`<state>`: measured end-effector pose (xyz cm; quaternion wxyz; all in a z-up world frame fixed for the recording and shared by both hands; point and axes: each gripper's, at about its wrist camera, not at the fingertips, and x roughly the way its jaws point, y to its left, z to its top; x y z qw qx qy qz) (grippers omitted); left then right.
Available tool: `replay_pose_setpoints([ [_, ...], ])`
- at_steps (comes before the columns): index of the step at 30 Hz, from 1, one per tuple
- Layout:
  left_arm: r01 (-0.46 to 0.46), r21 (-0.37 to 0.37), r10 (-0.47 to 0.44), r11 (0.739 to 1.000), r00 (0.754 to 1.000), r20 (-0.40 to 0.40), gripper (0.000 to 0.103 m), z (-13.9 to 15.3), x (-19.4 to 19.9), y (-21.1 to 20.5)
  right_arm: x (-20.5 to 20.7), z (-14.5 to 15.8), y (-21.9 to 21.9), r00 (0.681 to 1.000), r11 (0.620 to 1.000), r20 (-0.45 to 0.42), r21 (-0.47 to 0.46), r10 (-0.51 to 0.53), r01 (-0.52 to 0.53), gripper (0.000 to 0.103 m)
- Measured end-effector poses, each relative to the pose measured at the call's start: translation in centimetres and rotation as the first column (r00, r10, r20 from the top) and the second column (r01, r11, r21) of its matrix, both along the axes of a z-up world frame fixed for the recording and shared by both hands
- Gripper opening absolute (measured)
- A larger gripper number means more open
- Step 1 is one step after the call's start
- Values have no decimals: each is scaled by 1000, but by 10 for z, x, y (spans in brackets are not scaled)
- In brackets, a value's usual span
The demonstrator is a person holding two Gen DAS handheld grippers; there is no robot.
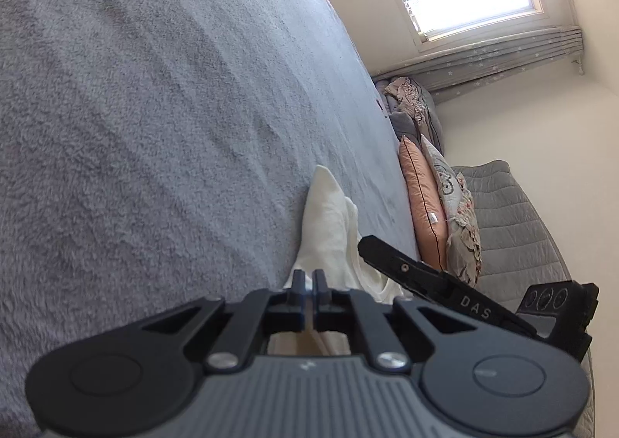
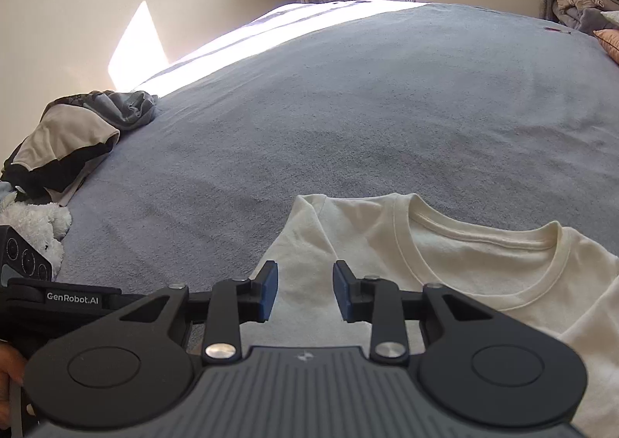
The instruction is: Fold clothes
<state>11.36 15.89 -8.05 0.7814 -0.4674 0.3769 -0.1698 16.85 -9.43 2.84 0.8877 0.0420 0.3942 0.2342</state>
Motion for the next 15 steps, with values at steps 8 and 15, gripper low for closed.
replay_pose_setpoints([
  [8,-16,-133,1,991,993,-114,11,-7,6,-4,26,-21,15,1000,1000,-25,6,-10,10,34],
  [15,-37,-38,31,999,986,-163,11,0,0,-12,26,-24,18,1000,1000,4,4,-25,25,34],
])
